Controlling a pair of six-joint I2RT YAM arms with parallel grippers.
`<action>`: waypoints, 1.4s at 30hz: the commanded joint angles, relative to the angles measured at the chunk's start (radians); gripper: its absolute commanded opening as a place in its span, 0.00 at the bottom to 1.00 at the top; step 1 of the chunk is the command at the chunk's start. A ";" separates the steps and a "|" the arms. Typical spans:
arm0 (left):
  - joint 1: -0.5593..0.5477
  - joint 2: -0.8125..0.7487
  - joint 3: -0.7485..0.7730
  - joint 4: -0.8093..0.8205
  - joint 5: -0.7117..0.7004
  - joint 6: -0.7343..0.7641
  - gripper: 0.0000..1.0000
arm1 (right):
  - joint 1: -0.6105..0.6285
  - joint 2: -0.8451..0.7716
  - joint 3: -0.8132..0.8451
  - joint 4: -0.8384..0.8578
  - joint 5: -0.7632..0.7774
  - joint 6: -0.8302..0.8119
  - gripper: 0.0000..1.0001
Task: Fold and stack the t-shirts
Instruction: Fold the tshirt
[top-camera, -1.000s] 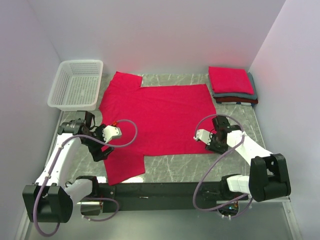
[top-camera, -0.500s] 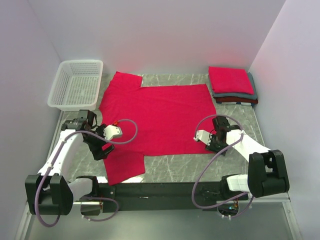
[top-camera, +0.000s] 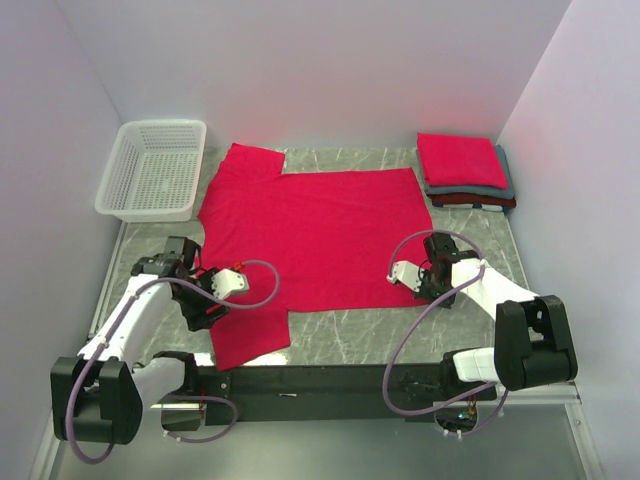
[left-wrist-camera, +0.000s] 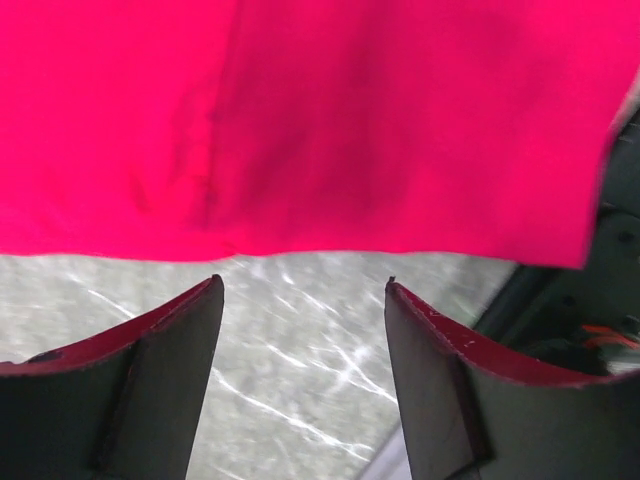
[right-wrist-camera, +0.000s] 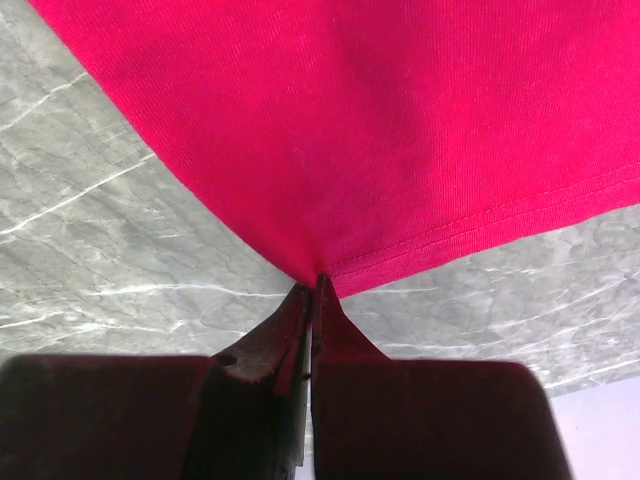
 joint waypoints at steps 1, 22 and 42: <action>-0.067 -0.016 -0.034 0.108 -0.048 -0.037 0.70 | -0.006 -0.001 0.025 -0.025 -0.021 0.007 0.00; -0.248 0.055 -0.174 0.291 -0.223 -0.069 0.56 | -0.011 0.021 0.057 -0.054 -0.019 0.028 0.00; -0.247 -0.056 -0.079 0.148 -0.206 -0.090 0.01 | -0.058 -0.130 0.066 -0.126 -0.067 0.018 0.00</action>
